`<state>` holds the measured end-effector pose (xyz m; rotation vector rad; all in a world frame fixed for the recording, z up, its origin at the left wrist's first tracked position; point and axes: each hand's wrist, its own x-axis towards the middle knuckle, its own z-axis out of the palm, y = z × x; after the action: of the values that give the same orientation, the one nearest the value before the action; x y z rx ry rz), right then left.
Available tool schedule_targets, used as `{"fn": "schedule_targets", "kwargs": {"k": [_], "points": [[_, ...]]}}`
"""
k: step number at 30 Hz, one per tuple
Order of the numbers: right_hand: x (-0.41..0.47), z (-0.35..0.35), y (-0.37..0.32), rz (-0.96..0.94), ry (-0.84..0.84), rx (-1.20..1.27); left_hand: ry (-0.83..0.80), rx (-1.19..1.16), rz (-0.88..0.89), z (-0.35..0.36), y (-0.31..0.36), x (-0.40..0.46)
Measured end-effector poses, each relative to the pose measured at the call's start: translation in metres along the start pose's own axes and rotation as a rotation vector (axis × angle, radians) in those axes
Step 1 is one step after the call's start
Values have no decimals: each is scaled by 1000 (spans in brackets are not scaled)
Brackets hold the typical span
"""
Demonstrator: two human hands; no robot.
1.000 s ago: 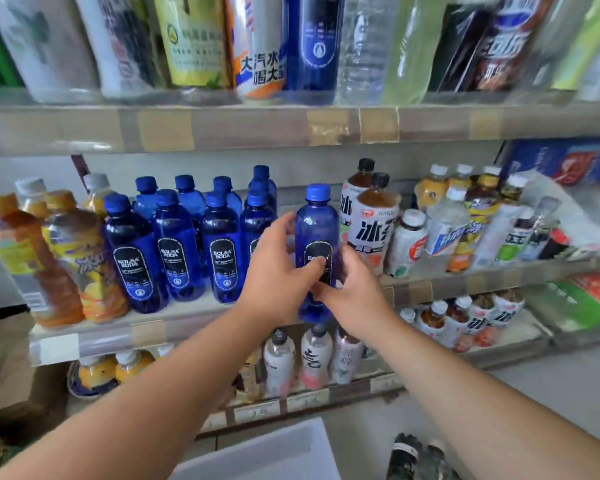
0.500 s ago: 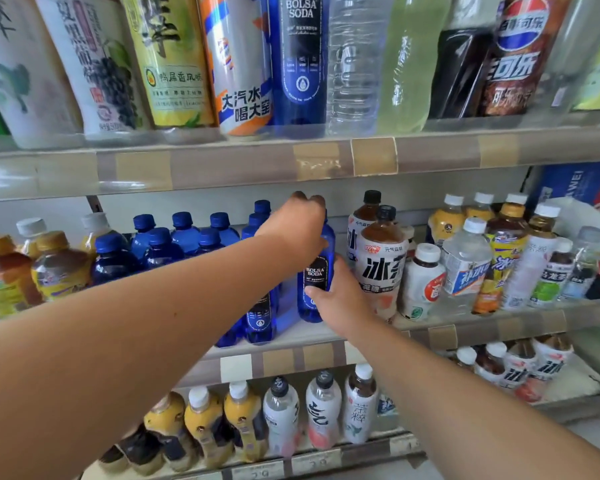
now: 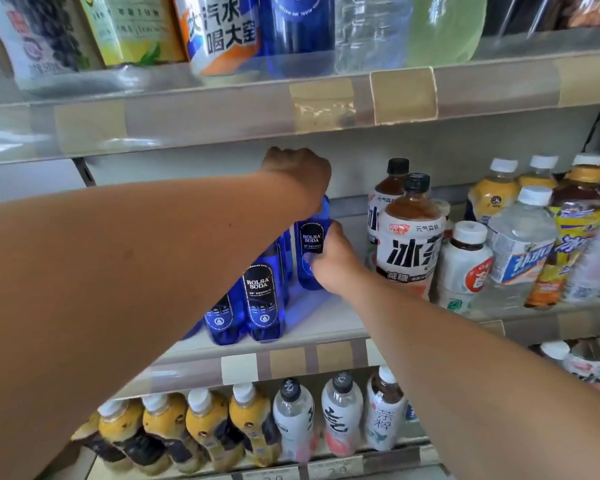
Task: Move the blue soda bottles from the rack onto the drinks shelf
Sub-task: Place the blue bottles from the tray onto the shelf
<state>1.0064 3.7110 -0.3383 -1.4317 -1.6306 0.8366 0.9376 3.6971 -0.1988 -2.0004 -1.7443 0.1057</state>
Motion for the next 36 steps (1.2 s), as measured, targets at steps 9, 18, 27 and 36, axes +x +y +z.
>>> {"fn": "schedule_targets", "kwargs": {"k": [9,18,27,36], "points": [[14,14,9,-62,-13,31,-63,45,-100,16,-1,9],[-30,5,0,27,235,-8,140,-61,3,20,0,-21],[-159,-15,20,-30,188,462,276,-993,96,54,4,-169],[-238,-40,100,145,281,510,-131,-1762,32,143,129,-227]]}}
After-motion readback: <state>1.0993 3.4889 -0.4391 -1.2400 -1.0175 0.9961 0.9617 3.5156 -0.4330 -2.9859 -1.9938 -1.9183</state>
